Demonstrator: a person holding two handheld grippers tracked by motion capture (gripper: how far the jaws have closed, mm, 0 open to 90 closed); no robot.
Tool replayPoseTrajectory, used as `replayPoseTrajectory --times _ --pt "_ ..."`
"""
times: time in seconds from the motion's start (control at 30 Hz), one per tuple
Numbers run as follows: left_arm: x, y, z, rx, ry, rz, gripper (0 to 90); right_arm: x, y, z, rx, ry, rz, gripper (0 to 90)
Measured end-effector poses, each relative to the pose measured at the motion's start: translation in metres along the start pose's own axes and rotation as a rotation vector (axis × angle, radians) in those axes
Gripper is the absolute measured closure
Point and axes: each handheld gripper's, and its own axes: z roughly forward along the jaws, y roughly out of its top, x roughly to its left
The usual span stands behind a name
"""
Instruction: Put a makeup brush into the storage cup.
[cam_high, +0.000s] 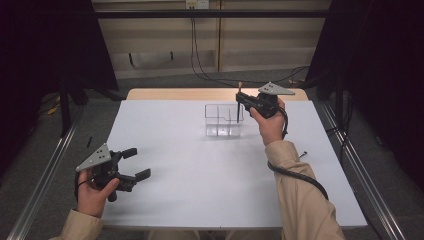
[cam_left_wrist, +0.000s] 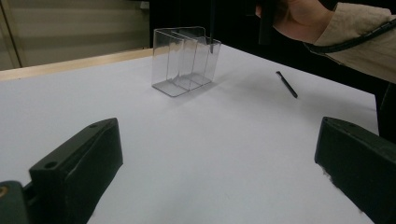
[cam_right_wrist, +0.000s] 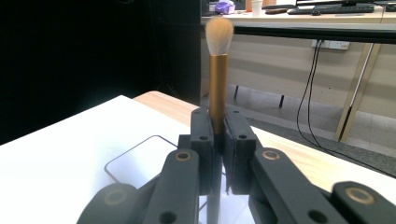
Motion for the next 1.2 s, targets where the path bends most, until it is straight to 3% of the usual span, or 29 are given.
replayPoseTrajectory --times 0.97,1.0,1.07,1.1,1.13,1.2 --pt "-0.001 0.001 0.001 0.005 -0.006 0.004 1.0 0.001 -0.006 -0.004 0.026 -0.002 -0.012 83.1" --pt "-0.001 0.0 0.001 0.002 0.0 0.003 1.0 0.001 -0.006 -0.005 0.025 -0.007 -0.014 78.1" --pt "-0.001 0.0 0.001 0.006 -0.006 0.006 1.0 0.001 -0.005 -0.006 0.01 -0.006 0.001 48.5" --pt "-0.001 0.0 0.001 0.009 -0.012 0.006 1.0 0.002 -0.005 -0.007 0.004 -0.005 0.024 44.8" --pt "-0.002 0.0 0.001 0.006 -0.006 0.006 0.9 0.002 -0.004 -0.009 0.001 0.0 0.021 43.2" --pt "-0.002 0.001 0.002 0.005 -0.005 0.007 1.0 0.003 -0.003 -0.012 -0.001 -0.001 0.016 31.6"
